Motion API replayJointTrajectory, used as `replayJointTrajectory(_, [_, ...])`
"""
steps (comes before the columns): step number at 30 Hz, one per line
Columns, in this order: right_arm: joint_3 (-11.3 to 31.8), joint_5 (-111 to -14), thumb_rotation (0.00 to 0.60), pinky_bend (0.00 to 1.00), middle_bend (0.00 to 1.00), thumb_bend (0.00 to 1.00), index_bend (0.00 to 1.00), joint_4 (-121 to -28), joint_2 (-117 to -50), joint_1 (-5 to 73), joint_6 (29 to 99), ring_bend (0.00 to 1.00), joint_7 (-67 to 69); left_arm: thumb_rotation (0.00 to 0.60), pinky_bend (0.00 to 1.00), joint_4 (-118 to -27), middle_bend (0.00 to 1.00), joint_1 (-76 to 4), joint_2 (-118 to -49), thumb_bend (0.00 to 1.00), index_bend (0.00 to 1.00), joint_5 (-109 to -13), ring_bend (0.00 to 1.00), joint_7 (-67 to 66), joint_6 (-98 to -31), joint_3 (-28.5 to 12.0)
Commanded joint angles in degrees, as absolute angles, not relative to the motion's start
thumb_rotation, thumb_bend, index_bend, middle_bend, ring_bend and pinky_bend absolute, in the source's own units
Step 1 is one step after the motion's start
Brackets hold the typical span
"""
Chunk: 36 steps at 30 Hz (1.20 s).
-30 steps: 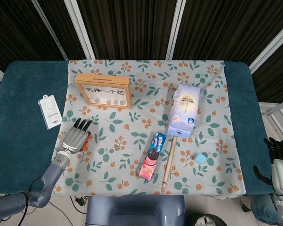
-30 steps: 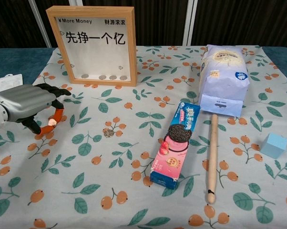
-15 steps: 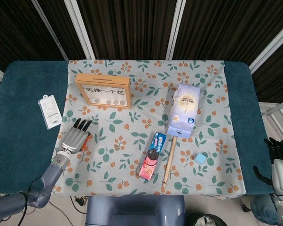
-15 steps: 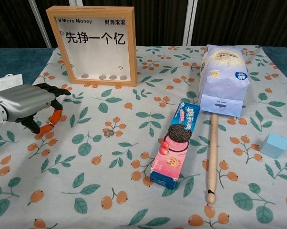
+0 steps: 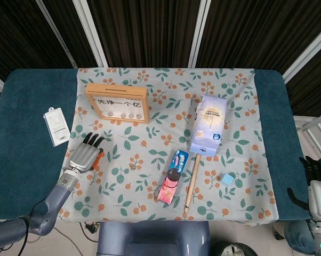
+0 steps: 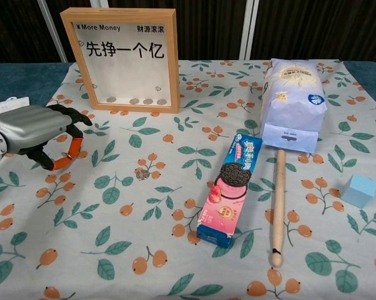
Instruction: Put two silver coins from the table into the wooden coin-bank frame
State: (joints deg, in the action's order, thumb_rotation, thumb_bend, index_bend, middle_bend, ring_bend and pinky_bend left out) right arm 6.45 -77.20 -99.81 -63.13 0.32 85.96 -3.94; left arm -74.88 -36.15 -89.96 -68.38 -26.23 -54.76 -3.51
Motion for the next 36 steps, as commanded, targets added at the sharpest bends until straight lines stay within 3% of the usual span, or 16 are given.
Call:
replayJointTrajectory(1, [6.5, -77.1, 0.6, 0.0, 0.09, 0.37, 0.11, -99.8, -63.1, 0.3, 86.0, 0.05, -3.9, 0.6, 0.0, -79.9, 0.11, -36.1, -86.1, 0.58, 0.67, -68.1, 0.0, -26.1, -56.0, -4.9])
replayJointTrajectory(9, [6.5, -77.2, 0.6, 0.0, 0.09, 0.37, 0.11, -99.9, -63.1, 0.3, 86.1, 0.05, -4.0, 0.6, 0.0, -96.1, 0.1, -37.7, -70.8, 0.58, 0.68, -63.0, 0.0, -31.1, -56.5, -9.8])
replayJointTrajectory(14, [6.8, -76.3, 0.6, 0.0, 0.09, 0.37, 0.11, -100.1, -63.1, 0.2, 86.0, 0.05, -3.5, 0.6, 0.0, -103.3, 0.12, -41.6, -60.4, 0.62, 0.7, -53.3, 0.0, -28.5, -49.5, -15.0])
replayJointTrajectory(20, [7.0, -75.7, 0.6, 0.0, 0.09, 0.37, 0.11, -100.4, -63.1, 0.1, 85.7, 0.05, -2.8, 0.6, 0.0, -103.4, 0.12, -48.6, -51.8, 0.62, 0.71, -43.2, 0.0, -26.3, -40.3, -18.8])
replayJointTrajectory(28, [6.6, -75.6, 0.6, 0.0, 0.09, 0.37, 0.11, -100.5, -63.3, 0.5, 84.5, 0.05, -2.2, 0.6, 0.0, -96.4, 0.12, -59.5, -48.8, 0.62, 0.71, -33.8, 0.0, -27.4, -30.1, -16.5])
replayJointTrajectory(36, [7.2, -74.4, 0.6, 0.0, 0.09, 0.37, 0.11, -100.6, -63.5, 0.1, 85.3, 0.05, -2.4, 0.6, 0.0, -83.4, 0.12, -71.3, -54.1, 0.61, 0.71, -24.3, 0.0, -27.6, -23.9, -10.0])
